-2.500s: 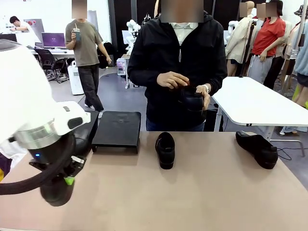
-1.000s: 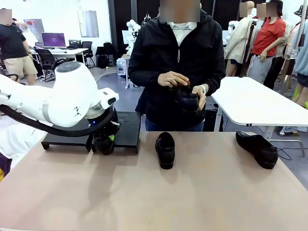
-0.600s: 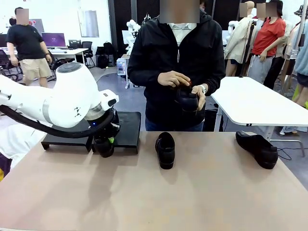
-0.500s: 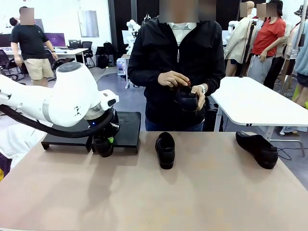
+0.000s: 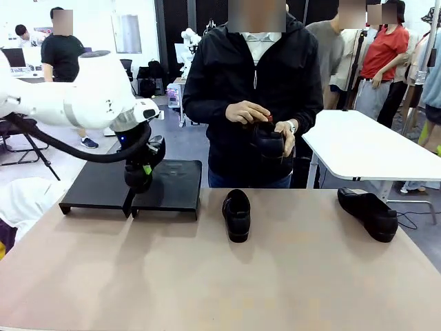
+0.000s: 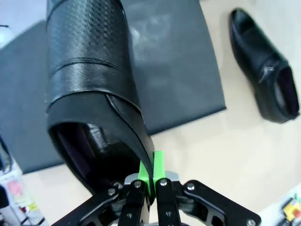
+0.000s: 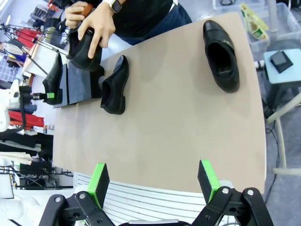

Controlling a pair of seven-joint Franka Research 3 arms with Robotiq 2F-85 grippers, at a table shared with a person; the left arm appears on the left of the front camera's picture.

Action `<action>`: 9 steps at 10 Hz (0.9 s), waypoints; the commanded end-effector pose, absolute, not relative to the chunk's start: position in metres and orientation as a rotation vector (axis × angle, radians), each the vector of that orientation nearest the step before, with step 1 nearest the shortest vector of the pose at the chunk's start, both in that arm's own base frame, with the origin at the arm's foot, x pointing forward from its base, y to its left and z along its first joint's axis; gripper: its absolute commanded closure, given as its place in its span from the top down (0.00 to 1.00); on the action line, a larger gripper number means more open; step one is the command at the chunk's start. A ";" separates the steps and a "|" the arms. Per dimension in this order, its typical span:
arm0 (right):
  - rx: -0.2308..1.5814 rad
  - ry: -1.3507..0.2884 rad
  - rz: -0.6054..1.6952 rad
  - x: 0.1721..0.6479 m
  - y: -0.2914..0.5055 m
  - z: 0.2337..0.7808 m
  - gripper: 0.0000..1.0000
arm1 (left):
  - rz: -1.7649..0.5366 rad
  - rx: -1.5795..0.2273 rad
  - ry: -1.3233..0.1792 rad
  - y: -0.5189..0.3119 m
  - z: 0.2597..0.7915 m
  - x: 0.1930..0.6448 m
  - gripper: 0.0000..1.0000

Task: Organize the shoes by placing them on the stand.
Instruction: Place the Shoe from the middle of the table onto the Shoes Stand.

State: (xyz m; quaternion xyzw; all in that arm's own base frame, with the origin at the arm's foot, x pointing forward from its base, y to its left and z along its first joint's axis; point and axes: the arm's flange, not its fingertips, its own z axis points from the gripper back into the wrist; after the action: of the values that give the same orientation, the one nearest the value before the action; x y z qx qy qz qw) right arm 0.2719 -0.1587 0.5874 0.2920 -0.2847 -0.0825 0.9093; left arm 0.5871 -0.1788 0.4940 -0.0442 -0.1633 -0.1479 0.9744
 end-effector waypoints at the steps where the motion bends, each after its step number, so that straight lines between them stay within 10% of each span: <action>1: 0.618 -0.591 -0.180 0.272 -0.157 0.590 1.00 | -0.285 -0.112 -0.319 -0.187 0.483 0.620 0.00; 7: 0.618 -0.591 -0.180 0.272 -0.157 0.590 1.00 | -0.252 -0.107 -0.275 -0.190 0.446 0.629 0.00; 8: 0.618 -0.591 -0.180 0.272 -0.157 0.590 1.00 | -0.245 -0.109 -0.257 -0.191 0.445 0.628 0.31; 9: 0.618 -0.591 -0.180 0.272 -0.157 0.590 1.00 | -0.245 -0.119 -0.255 -0.191 0.445 0.628 0.89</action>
State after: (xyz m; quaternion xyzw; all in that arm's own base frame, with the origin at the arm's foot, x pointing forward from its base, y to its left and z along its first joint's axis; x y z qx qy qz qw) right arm 0.2719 -0.1587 0.5873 0.2919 -0.2846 -0.0825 0.9094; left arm 0.6285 -0.1919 0.4392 -0.0575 -0.1310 -0.1289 0.9813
